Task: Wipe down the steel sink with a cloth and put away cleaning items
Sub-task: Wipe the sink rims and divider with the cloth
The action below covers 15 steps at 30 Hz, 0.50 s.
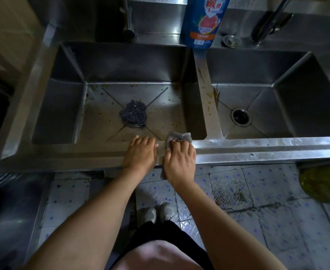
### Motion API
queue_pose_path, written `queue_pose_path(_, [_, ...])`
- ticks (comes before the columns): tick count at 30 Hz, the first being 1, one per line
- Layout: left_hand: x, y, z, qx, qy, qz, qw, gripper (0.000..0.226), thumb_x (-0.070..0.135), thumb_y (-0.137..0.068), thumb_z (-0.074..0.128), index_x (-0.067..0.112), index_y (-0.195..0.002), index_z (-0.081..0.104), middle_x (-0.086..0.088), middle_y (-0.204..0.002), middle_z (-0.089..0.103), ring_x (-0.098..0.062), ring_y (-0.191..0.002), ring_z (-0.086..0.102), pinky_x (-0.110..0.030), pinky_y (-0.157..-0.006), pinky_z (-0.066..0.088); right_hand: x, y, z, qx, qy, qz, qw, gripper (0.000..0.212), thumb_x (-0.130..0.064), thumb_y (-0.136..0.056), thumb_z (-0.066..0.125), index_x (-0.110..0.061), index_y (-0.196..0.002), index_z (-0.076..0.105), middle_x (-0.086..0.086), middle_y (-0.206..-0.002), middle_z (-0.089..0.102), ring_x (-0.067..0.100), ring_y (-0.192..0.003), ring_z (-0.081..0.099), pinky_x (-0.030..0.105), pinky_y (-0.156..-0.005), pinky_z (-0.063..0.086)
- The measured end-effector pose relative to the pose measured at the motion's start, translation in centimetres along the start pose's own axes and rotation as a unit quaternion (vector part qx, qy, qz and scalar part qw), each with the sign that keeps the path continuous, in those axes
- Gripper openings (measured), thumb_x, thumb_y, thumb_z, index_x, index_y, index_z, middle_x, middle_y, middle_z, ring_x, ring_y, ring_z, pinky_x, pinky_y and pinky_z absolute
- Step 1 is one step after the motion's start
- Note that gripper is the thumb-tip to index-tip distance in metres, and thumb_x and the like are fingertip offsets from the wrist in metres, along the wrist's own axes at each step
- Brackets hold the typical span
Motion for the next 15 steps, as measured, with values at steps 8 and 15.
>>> queue_pose_path(8, [0.0,0.1,-0.2,0.027,-0.007,-0.005,1.000,0.027,0.027,-0.094,0.035,0.014,-0.101,0.058,-0.009,-0.100,0.063,-0.028,-0.096,0.055,-0.038,-0.098,0.032,4.7,-0.9,-2.1,0.011,0.042,-0.002,0.999,0.034,-0.034,-0.098,0.035,-0.012,-0.114,0.056,0.014,-0.119,0.052,0.031,-0.111,0.044,0.041,-0.100,0.032])
queue_pose_path(15, [0.0,0.1,-0.2,0.018,-0.014,-0.001,1.000,0.029,0.028,-0.096,0.032,0.014,-0.104,0.056,-0.008,-0.105,0.062,-0.027,-0.100,0.053,-0.037,-0.100,0.030,3.8,-0.6,-1.4,0.049,0.038,0.067,0.996,0.028,-0.029,-0.097,0.036,-0.010,-0.106,0.056,0.015,-0.113,0.052,0.031,-0.105,0.043,0.040,-0.096,0.031])
Point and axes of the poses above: each hand's wrist, its own y-axis away from the middle knuckle, its own z-axis out of the palm, x = y × z, the point moved 1 cm from there along -y, towards the middle knuckle
